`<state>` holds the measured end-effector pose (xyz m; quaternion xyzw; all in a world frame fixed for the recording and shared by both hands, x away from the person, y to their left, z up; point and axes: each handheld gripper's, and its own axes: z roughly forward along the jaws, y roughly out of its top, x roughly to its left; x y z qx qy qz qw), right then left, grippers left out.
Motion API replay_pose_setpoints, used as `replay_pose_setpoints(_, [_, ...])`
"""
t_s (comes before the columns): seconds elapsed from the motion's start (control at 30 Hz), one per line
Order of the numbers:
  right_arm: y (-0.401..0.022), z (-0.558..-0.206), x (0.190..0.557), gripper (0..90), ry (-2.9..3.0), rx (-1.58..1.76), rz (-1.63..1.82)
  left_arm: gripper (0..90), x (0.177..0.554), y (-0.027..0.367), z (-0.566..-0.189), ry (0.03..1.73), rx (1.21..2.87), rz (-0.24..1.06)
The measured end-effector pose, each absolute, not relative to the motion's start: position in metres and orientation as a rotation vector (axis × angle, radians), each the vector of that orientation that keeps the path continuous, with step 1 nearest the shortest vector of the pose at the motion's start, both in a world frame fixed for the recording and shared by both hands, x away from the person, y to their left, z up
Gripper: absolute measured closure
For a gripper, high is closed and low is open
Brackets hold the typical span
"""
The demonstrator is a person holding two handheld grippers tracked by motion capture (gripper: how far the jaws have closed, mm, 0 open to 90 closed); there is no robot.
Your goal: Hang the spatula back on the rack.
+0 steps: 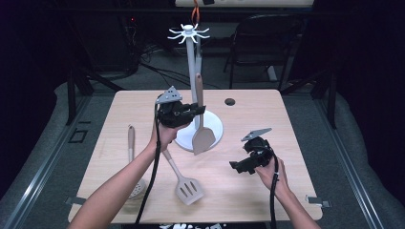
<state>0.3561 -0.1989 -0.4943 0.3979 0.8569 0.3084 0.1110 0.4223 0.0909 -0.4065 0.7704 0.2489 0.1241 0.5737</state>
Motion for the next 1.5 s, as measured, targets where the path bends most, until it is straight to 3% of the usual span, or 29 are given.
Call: replay_pose_setpoints(1.5, [-0.197, -0.498, 0.361, 0.7, 2.541, 1.153, 0.862, 77.0, 0.461, 0.090, -0.366, 0.552, 1.829, 0.342])
